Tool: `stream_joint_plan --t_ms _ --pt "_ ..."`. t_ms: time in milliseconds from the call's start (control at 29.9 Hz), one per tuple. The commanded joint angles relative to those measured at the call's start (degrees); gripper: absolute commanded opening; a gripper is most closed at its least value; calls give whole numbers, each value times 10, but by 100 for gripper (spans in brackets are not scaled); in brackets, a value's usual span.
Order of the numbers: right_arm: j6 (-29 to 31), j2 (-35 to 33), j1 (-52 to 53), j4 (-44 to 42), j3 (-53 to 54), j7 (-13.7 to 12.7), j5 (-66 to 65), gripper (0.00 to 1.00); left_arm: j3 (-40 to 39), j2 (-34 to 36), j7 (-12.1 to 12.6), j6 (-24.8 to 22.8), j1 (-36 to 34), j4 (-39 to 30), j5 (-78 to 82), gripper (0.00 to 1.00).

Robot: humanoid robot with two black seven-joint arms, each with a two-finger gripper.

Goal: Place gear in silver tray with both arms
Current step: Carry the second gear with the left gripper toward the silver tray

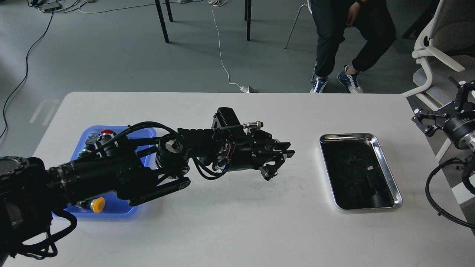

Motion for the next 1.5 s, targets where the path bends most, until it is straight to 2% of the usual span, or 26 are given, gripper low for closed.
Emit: stream_joint_plan --t_ms 0,334,568,802,1136,1370,1470 --pt "0 -2 0 0 0 1 0 96 12 -48 -7 13 5 68 3 11" --pt "0 -12 0 0 0 1 0 96 54 -48 -23 47 58 149 25 11" --pt "0 -11 0 2 0 1 0 96 52 -48 -22 68 70 154 18 11" --pt "0 -8 0 2 0 1 0 96 48 -48 -24 113 87 145 7 16" --pt "0 -7 0 2 0 1 0 96 48 -48 -25 121 106 127 -5 34" --pt "0 -8 3 3 -1 1 0 96 46 -48 -25 132 106 127 -39 53" --pt "0 -10 4 9 -1 1 0 96 35 -48 -29 133 96 127 -63 65"
